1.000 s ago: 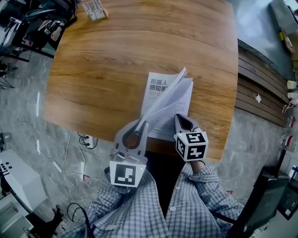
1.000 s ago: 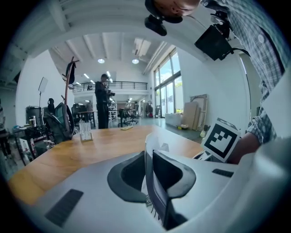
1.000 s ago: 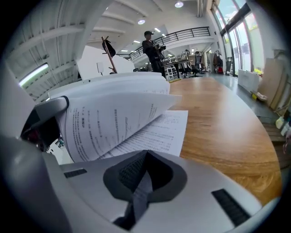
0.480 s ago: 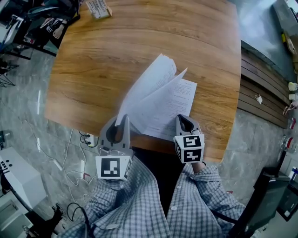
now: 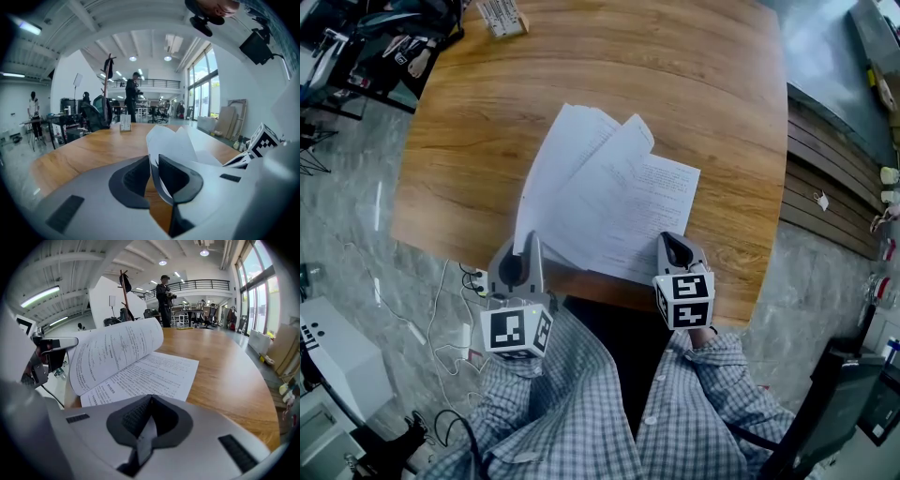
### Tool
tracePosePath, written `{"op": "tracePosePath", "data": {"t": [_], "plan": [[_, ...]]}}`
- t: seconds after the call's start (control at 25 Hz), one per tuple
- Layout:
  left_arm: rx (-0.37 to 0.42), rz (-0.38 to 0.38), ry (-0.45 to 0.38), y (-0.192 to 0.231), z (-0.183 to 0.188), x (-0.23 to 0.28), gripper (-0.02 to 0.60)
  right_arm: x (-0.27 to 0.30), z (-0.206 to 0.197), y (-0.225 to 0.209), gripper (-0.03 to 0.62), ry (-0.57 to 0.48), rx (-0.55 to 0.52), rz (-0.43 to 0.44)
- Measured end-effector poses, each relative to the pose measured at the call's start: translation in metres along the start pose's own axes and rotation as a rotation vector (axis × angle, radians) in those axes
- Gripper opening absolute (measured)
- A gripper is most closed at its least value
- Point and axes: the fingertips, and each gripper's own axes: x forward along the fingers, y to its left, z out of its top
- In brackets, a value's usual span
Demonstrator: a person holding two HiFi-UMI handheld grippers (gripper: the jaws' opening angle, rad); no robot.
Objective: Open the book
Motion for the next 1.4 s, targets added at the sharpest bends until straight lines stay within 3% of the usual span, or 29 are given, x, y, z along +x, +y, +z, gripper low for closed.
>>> {"op": "tracePosePath", "data": {"t": [0.16, 0.32, 0.96, 1.2, 1.4], "plan": [[-0.095, 0.061, 0.051, 0.023, -0.018, -0.002, 0.052, 0.0, 0.001, 0.002, 0.02, 0.0, 0.008, 0.002], [-0.099, 0.086, 0.089, 0.032, -0.029, 0.001, 0.055, 0.001, 0.003, 0.003, 0.02, 0.002, 0.012, 0.001], [-0.218, 0.024, 0.181, 0.052, -0.07, 0.014, 0.106, 0.003, 0.002, 0.003, 0.02, 0.009, 0.03, 0.006], [-0.232, 0.035, 0.207, 0.057, -0.081, 0.015, 0.126, 0.004, 0.002, 0.004, 0.02, 0.006, 0.03, 0.009], [-0.175, 0.018, 0.23, 0.063, -0.084, 0.014, 0.144, 0.004, 0.002, 0.004, 0.02, 0.009, 0.026, 0.005]]}}
